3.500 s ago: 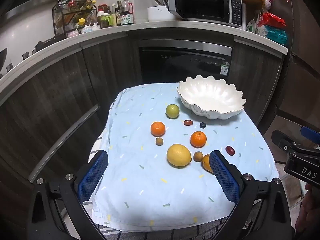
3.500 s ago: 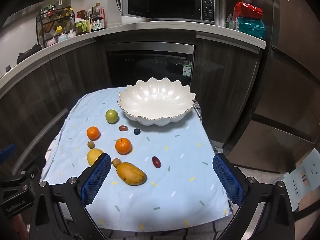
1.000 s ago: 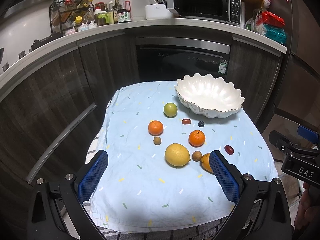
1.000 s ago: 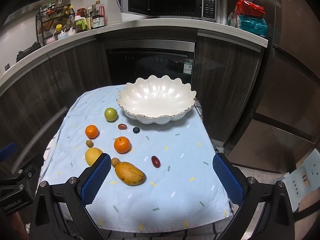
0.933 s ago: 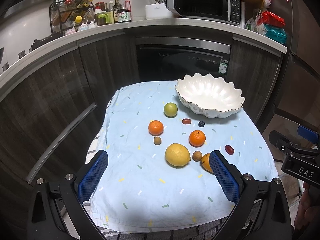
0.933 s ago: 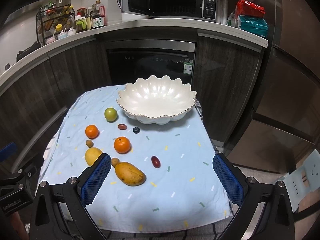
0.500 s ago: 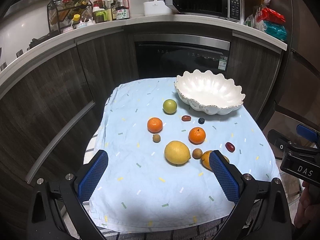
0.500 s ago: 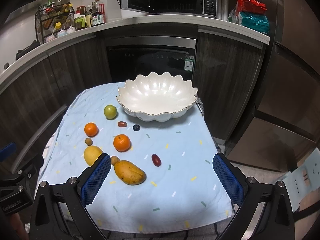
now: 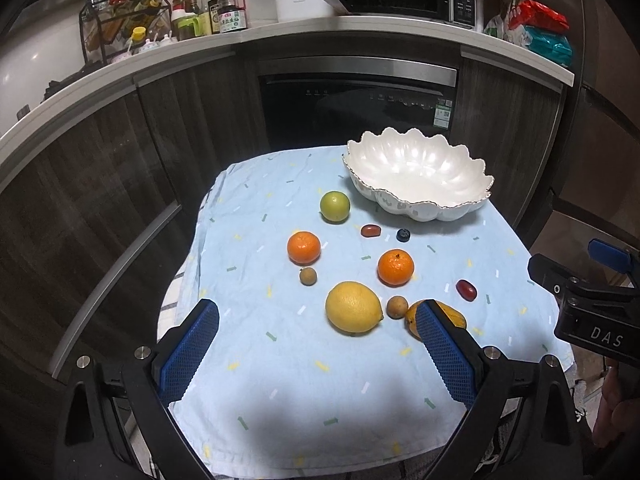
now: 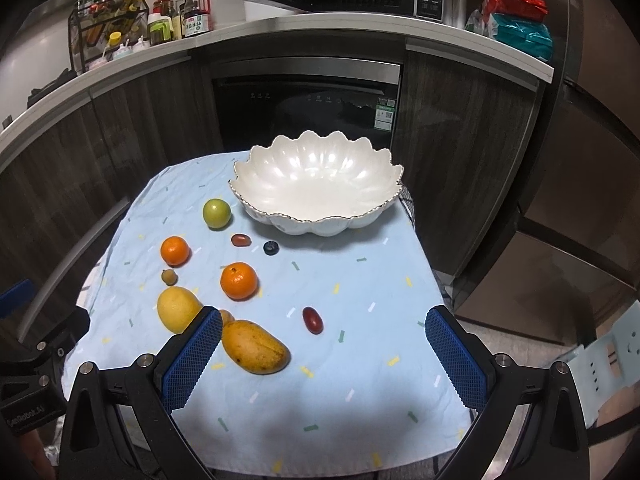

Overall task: Organize fruits
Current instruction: 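Lower the right gripper onto the red date and close it while the left gripper approaches the lemon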

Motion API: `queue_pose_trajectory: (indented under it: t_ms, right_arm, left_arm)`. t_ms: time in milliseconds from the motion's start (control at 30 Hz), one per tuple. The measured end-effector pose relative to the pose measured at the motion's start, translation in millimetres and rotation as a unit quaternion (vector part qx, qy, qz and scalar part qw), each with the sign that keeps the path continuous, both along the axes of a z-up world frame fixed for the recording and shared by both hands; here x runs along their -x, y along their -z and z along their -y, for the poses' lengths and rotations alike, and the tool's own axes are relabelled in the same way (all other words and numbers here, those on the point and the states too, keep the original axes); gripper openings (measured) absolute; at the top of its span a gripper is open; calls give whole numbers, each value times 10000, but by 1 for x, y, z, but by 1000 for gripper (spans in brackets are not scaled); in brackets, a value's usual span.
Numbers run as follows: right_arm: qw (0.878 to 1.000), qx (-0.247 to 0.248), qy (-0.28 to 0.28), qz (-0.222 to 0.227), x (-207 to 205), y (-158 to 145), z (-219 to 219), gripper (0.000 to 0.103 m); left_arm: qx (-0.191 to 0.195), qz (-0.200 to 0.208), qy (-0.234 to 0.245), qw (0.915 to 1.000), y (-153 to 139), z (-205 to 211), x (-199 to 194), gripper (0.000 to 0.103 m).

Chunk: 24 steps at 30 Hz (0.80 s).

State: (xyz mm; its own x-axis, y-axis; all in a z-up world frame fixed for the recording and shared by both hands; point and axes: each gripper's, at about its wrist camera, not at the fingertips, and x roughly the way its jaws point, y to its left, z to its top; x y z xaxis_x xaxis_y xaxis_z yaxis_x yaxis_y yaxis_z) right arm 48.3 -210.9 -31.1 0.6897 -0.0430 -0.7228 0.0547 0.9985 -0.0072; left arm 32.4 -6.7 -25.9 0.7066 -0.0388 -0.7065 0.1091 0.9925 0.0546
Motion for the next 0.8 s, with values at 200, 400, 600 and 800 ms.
queue_pose_trajectory:
  t_ms: [200,400,600,800]
  right_arm:
    - [9999,30,-92,-109,-12,15,-1,99]
    - [9994,55,-201,-269,-27,34,-2,95]
    - [9988,38,-232,-420,-45,53,2,95]
    - [9983,40,-259,-520,-59,68,5,95]
  left_arm:
    - [-24,-101,133,9999,14,5,-13,100]
    - [-58,-265,246,9993,34,10,-30,97]
    - [-187,-436,437,9979,56,21,-46,94]
    - [-241,-560,657,9960,74,29,-56,94]
